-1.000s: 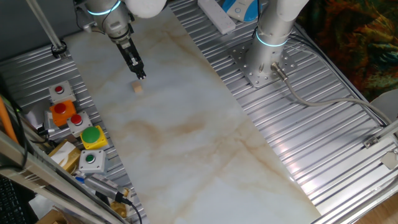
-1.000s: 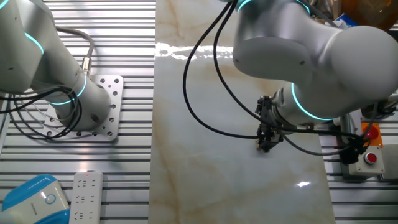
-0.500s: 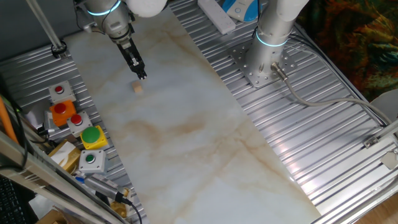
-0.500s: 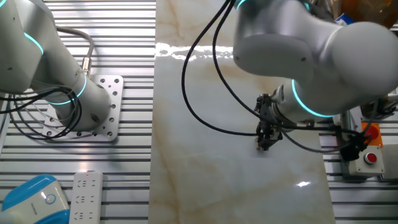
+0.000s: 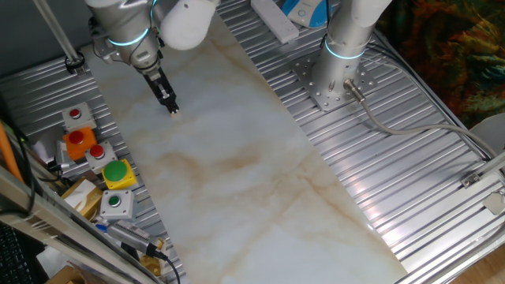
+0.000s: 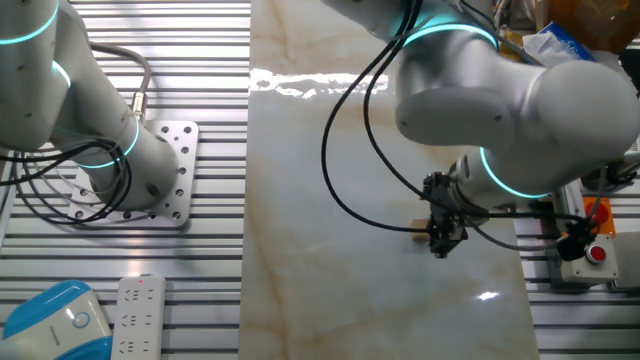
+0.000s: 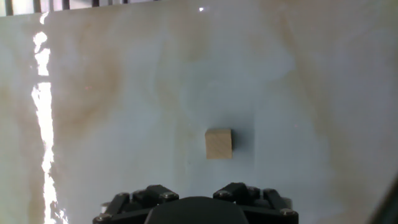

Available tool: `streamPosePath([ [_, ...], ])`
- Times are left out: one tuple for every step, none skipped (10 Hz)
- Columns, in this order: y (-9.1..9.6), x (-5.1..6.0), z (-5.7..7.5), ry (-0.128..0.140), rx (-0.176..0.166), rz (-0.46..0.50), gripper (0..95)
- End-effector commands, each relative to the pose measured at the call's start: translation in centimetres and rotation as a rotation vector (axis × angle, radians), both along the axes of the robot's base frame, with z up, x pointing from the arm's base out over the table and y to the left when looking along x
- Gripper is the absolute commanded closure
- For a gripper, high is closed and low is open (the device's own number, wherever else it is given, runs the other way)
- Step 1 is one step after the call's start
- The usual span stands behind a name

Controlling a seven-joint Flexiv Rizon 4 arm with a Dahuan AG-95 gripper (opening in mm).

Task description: Pick up the small block on the left and move it to the right

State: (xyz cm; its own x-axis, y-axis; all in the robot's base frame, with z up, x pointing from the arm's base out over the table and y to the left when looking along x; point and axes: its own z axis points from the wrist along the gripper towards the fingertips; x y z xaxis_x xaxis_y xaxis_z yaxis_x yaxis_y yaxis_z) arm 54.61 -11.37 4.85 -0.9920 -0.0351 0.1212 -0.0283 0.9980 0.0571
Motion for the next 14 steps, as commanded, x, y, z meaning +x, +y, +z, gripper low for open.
streamPosePath([
  [-0.2,0.0,-0.6,0.002,-0.01,0.008,19.0],
  [-0.2,0.0,-0.7,0.003,-0.009,0.011,19.0],
  [-0.3,0.0,-1.3,0.002,-0.012,0.013,19.0],
  [-0.5,0.0,-2.0,0.001,-0.01,0.013,19.0],
  [-0.6,-0.1,-2.4,-0.001,-0.008,0.017,19.0],
  [-0.5,0.0,-2.5,-0.003,-0.002,0.017,19.0],
  [-0.2,0.1,-2.6,-0.002,0.002,0.017,19.0],
  [0.0,0.3,-2.5,-0.001,0.0,0.016,19.0],
  [0.3,0.4,-2.6,0.003,-0.001,0.008,38.0],
  [0.3,0.4,-2.6,0.003,-0.001,0.006,38.0],
  [0.3,0.5,-2.6,0.004,-0.004,0.01,38.0],
  [0.3,0.5,-2.6,0.004,-0.003,0.009,38.0],
  [0.3,0.4,-2.6,0.007,-0.004,0.008,38.0],
  [0.4,0.4,-2.5,0.009,-0.004,0.008,38.0],
])
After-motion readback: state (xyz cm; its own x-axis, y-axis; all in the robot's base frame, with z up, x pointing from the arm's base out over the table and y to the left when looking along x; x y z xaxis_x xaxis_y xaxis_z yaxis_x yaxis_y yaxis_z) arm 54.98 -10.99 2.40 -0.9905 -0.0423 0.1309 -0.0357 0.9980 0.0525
